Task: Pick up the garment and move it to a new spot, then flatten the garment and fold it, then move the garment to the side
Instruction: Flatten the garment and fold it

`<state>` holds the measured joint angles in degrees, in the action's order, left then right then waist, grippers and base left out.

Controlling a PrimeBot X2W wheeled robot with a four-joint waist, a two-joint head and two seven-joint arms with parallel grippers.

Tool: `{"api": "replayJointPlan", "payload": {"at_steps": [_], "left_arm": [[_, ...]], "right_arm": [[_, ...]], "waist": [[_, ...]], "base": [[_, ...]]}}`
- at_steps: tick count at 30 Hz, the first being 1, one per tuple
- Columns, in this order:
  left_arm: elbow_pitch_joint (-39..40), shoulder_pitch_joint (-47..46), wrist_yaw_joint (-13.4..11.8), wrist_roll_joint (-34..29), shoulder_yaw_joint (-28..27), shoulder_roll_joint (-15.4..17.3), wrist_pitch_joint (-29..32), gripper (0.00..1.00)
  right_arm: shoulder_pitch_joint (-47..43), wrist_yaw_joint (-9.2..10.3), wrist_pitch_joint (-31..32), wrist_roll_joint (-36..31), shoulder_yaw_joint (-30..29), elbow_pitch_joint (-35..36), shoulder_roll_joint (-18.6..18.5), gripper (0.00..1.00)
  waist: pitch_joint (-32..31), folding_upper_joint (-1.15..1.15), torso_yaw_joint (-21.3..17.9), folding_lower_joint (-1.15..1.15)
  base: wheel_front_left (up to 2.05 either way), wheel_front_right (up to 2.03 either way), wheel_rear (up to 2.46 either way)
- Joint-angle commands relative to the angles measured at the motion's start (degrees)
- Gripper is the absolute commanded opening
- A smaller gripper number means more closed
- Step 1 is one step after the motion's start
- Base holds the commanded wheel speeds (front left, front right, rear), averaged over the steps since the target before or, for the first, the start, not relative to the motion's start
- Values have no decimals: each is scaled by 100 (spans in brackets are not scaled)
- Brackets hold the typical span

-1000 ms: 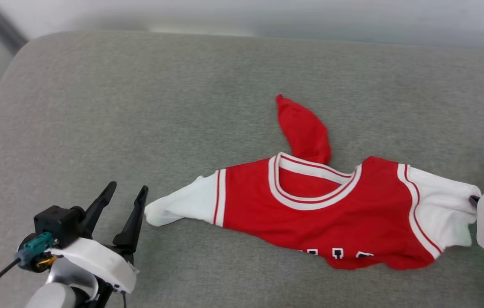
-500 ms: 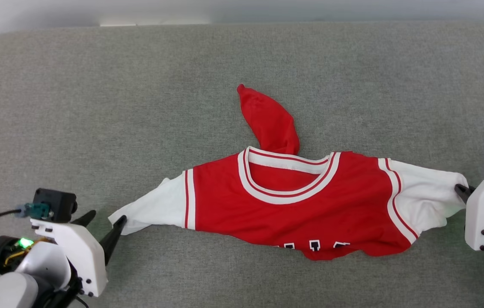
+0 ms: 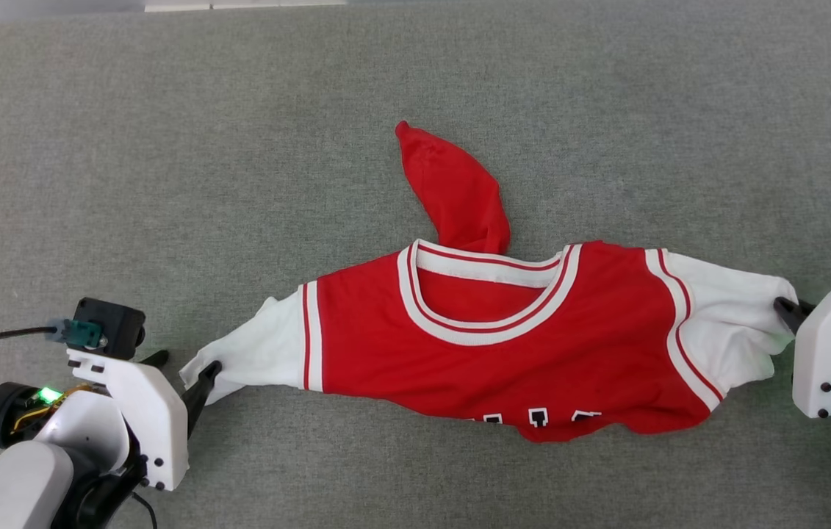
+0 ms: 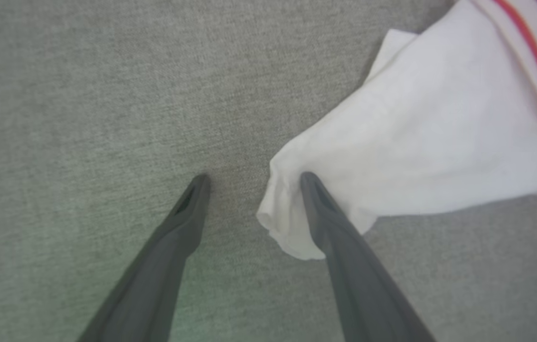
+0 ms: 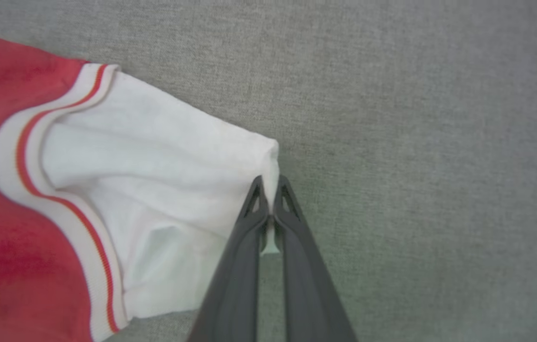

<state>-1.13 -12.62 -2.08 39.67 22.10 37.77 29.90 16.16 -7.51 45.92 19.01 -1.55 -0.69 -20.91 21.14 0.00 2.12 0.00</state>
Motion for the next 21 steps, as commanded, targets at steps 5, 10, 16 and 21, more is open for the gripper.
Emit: {"api": "replayJointPlan", "payload": {"at_steps": [5,10,16,21], "left_arm": [[-239,107,96,-3,378,-136,315,0],[-249,-15,94,-82,207,-205,-209,0],[-16,60,-15,-185,-151,-176,-1050,0],[424,195,-198,-352,-460,39,-1516,0]], "right_arm": [[193,4,-37,-23,77,-6,-114,0],[201,4,-142,-26,151,-97,-177,0],[204,4,-317,6,250,-76,-363,0],[265,4,-426,119,342,173,-608,0]], "waist": [[25,0,24,0],[-211,0,69,0],[-749,0,79,0],[-1248,0,37,0]], "base": [[0,0,0],[0,0,0],[0,0,0],[0,0,0]]}}
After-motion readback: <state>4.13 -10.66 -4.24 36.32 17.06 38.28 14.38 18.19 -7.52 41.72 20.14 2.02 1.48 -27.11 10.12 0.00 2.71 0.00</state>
